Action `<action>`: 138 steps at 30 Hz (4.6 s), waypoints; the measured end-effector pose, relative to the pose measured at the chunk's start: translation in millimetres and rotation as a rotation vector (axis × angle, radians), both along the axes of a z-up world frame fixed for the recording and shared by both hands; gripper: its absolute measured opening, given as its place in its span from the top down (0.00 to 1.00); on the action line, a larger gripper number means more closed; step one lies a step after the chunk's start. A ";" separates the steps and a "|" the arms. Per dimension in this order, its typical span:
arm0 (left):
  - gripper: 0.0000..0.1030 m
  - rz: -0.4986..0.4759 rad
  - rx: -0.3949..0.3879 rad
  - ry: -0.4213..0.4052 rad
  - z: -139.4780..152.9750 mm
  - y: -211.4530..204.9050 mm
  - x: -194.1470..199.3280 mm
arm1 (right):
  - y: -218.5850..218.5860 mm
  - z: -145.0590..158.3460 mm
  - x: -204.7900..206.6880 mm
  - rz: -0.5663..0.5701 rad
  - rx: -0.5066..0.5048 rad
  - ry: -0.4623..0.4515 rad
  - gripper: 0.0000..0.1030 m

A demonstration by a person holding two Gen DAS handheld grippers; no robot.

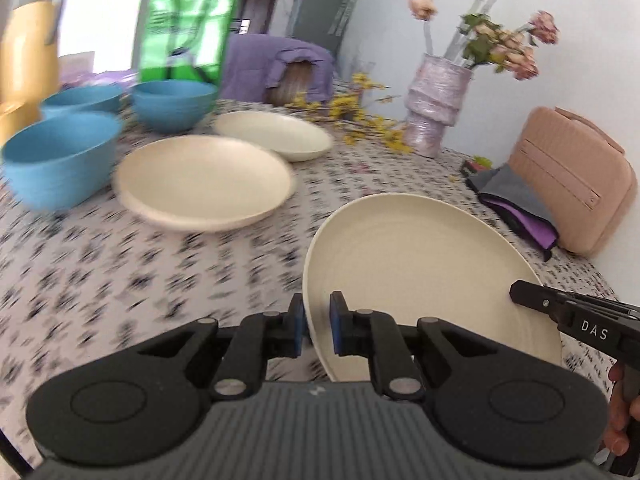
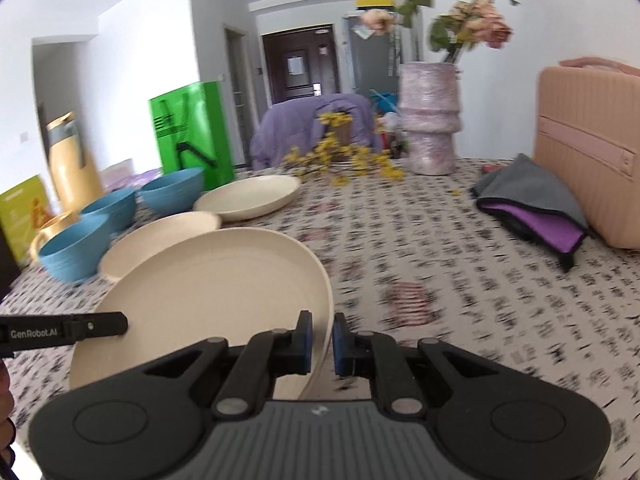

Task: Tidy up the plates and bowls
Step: 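Lift the cream plate with both grippers and carry it toward the blue bowls, then lower the plate onto the tablecloth and open both grippers, then move both grippers toward the next cream plate near the flowers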

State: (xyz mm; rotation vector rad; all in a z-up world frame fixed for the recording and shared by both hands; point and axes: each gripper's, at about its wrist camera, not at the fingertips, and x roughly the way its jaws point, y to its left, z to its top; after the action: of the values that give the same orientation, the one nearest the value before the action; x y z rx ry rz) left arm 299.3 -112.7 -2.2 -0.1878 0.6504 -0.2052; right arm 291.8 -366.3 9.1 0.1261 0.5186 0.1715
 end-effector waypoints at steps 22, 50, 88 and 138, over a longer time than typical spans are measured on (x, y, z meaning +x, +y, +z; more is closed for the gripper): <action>0.87 0.362 0.054 0.008 -10.2 205.8 -41.0 | 227.4 -13.4 33.9 0.365 -0.030 0.088 0.89; 0.51 0.424 0.076 -0.026 -3.0 273.1 -35.4 | 288.9 -11.2 41.1 0.445 -0.072 0.065 0.59; 0.00 0.161 0.155 -0.394 35.6 82.3 -178.9 | 86.9 -2.9 -159.2 0.016 -0.018 -0.291 0.03; 0.00 0.117 0.126 -0.183 57.6 66.0 56.8 | 72.5 16.5 61.9 0.041 -0.013 -0.154 0.02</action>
State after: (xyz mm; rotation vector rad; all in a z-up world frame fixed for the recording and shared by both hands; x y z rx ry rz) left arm 356.2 -46.6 55.4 -0.0844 0.4672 -0.0673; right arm 353.7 -293.8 25.6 0.0890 0.3692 0.2159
